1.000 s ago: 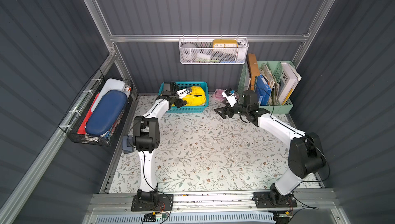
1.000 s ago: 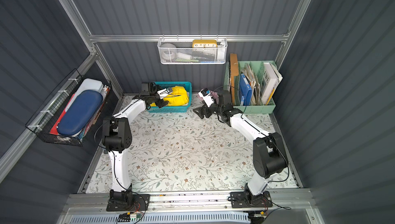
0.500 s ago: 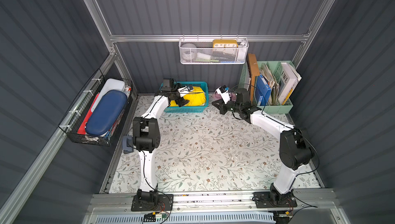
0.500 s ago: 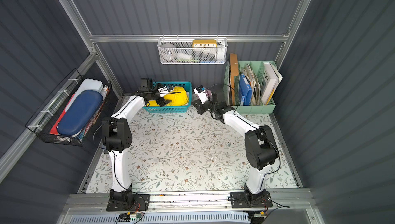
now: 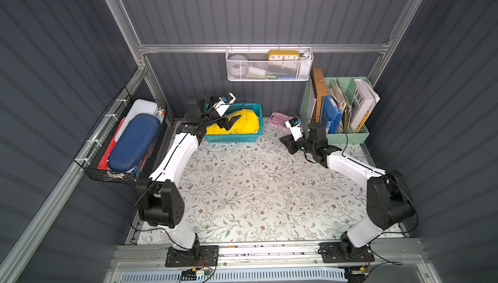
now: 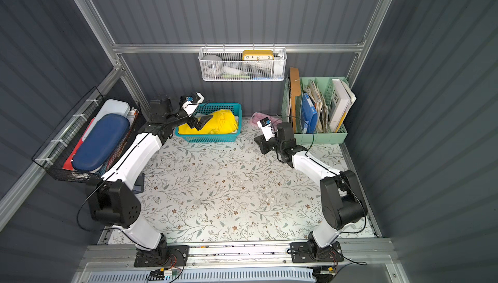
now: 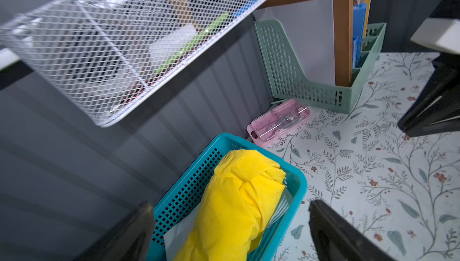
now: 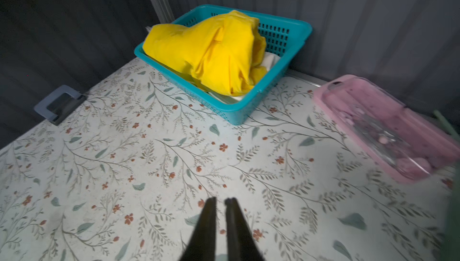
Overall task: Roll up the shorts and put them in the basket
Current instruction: Reset both arms
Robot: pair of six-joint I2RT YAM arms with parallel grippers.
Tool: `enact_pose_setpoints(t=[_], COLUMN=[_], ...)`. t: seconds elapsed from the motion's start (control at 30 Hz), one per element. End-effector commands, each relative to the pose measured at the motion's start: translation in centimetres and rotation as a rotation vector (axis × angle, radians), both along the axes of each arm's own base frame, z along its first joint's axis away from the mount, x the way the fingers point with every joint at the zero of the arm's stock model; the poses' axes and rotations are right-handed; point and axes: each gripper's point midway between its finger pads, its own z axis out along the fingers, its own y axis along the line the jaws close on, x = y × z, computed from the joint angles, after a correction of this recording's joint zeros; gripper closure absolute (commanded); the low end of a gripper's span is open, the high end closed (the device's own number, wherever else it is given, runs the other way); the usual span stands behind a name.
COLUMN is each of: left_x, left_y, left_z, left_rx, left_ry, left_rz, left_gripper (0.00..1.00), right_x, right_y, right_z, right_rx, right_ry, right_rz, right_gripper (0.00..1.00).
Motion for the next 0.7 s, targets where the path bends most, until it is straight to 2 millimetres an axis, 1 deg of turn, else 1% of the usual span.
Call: enact_pose_setpoints(t=[0.0,0.03,0.07,0.13,0.17,0.2,0.23,0.33,0.37,0.47,0.57,0.67], left_x=[-0.6,-1.6,-2.4,-3.8,-4.5,-5.0,-5.3,-6.0,-6.4,-7.1,-7.6,-8.0], left_y=[2.4,3.3,4.5,6.4,7.3,8.0,9.2,11.3,11.7,12.3,12.2,11.8], left_z=[-3.2,-4.6,-6.5,-9.0,-10.3,-11.5,-13.0,-16.1,-17.2,-20.2,-22.9,-25.4], left_rx=[-0.164,-0.193,-0.219,-0.232,-0.239,-0.239,-0.223,-0.191,-0.176,-0.132,-0.106,-0.096], left_ry=[0.114,0.154,0.198,0.205,0.216,0.229,0.238,0.227,0.223,0.235,0.259,0.274], left_rz=[0.184,0.242,0.32,0.426,0.475,0.516,0.584,0.699,0.714,0.732,0.721,0.695], left_gripper=[0.0,0.0,0.0,0.0,0.0,0.0,0.0,0.0,0.0,0.0,0.0,0.0], right_x=[0.0,-0.2,-0.6,-1.2,-1.5,-1.8,-2.4,-3.7,-4.2,-5.4,-6.5,-6.7], right_y=[-4.8,-6.2,-7.5,-10.1,-11.9,-13.1,-14.4,-18.0,-19.1,-21.4,-22.9,-23.6], right_z=[-0.9,-1.1,-1.6,-2.2,-2.8,-3.2,-3.9,-5.7,-6.1,-7.0,-7.6,-7.7], right_rx=[-0.001,-0.009,-0.02,-0.043,-0.074,-0.09,-0.109,-0.164,-0.175,-0.18,-0.164,-0.117], right_ry=[0.029,0.03,0.035,0.045,0.051,0.055,0.064,0.07,0.066,0.036,-0.01,-0.055], right_rz=[-0.172,-0.216,-0.256,-0.334,-0.402,-0.443,-0.483,-0.604,-0.647,-0.74,-0.8,-0.824], right_gripper=[0.01,0.01,0.01,0.01,0.01,0.01,0.01,0.01,0.01,0.01,0.01,0.01])
